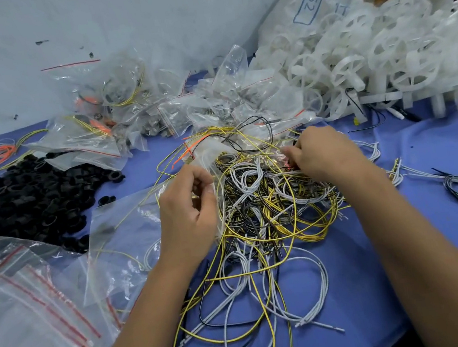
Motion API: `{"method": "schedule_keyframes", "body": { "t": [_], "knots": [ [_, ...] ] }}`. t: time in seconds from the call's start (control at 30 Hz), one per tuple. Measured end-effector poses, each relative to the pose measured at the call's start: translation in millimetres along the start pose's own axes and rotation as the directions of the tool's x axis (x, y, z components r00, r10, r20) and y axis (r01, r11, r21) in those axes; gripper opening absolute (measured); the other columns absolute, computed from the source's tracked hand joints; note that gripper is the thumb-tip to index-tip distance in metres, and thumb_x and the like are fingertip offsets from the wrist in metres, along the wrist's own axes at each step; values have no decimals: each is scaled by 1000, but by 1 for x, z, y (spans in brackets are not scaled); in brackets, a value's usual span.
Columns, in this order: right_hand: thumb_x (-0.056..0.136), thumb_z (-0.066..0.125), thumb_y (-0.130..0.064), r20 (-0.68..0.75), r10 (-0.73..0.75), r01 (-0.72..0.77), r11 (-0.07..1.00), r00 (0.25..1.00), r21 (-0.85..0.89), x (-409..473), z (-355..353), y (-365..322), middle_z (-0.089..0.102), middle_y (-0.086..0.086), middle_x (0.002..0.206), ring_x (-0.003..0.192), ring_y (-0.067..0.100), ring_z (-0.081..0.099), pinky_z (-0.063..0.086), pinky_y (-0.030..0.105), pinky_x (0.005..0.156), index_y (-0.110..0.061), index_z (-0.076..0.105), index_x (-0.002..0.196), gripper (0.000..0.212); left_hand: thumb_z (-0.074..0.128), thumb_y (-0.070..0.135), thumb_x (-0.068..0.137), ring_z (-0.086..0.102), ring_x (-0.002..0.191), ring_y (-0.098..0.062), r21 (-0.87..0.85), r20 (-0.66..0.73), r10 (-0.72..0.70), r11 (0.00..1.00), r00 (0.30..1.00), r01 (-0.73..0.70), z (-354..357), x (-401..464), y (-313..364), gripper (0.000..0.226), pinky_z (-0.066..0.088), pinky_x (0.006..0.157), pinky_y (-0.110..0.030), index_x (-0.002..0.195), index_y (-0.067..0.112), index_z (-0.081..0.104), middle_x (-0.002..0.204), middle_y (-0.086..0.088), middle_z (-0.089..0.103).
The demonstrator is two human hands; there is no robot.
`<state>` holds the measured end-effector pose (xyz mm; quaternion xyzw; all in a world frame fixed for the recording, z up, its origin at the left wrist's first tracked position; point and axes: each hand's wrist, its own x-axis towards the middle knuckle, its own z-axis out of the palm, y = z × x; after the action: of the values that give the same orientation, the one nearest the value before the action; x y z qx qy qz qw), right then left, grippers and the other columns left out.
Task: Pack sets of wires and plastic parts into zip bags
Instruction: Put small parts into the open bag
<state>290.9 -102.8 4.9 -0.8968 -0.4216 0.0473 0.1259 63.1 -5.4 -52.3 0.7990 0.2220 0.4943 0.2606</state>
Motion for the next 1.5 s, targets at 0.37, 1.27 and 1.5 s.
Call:
{"method": "schedule_keyframes", "body": {
  "t": [0.37,1.27,1.5],
  "knots": [
    [89,67,-23,7,45,-46,998,999,31,3,7,-21,53,8,69,67,29,52,40,30,55,-11,55,70,26,57,5,88,55,75,-15,8,5,6,1000,1000,-6,-1,0,1,16,43,61,-31,89,21,56,79,12,55],
    [84,83,-29,-345,-461,521,848,817,100,-12,-14,-47,64,-6,93,93,14,49,41,32,79,-32,82,92,8,60,13,87,56,86,-14,107,-84,-91,989,992,100,-5,3,2,12,54,66,-44,97,19,58,95,6,57],
    [77,88,-13,96,-565,529,810,819,254,-20,-6,-52,72,-7,78,68,1,62,50,19,68,-22,75,93,22,55,-3,85,55,87,-19,117,-196,25,993,980,-2,-11,14,23,17,47,67,-29,96,9,60,99,2,53]
  ]
}}
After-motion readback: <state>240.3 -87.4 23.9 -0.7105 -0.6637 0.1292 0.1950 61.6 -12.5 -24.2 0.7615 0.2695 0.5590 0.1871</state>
